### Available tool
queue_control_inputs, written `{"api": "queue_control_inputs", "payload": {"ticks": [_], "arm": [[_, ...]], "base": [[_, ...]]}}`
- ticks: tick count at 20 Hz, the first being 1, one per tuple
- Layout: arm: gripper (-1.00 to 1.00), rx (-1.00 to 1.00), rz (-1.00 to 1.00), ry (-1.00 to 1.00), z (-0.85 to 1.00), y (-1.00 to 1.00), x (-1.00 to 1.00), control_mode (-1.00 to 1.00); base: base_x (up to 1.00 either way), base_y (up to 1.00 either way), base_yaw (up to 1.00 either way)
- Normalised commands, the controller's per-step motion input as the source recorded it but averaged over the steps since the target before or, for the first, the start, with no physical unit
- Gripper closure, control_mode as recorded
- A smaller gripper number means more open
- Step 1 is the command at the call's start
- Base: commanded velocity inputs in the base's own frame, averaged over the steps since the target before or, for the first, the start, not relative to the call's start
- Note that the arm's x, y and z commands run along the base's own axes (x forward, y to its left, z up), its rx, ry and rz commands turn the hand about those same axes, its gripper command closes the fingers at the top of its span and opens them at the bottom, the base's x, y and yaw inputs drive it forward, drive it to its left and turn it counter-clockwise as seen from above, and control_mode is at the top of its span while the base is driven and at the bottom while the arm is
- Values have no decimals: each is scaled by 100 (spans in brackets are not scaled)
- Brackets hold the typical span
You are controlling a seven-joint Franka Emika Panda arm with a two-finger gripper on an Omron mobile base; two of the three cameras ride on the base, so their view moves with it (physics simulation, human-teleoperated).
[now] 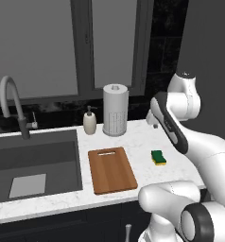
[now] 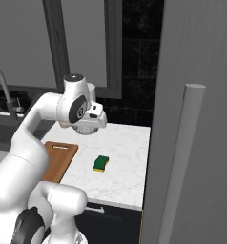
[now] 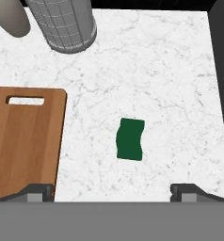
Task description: Pick up the sponge from the counter and clean the cutting board by briefly scrubbing or pressing down on the cutting board. Once finished, release the sponge.
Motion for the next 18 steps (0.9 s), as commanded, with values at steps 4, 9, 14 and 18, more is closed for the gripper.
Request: {"api": "queue_control_inputs", "payload": {"ticks": [4,9,14,18], "arm": [[-100,0,-4,0,-36,-3,0,-100],[-100,0,-3,0,-39,-2,0,-100],[-100,0,0,0,-44,-2,0,-100],[-100,0,0,0,-48,-8,10,-100]], "base": [[0,0,0],[0,0,0],[0,0,0],[0,0,0]]}}
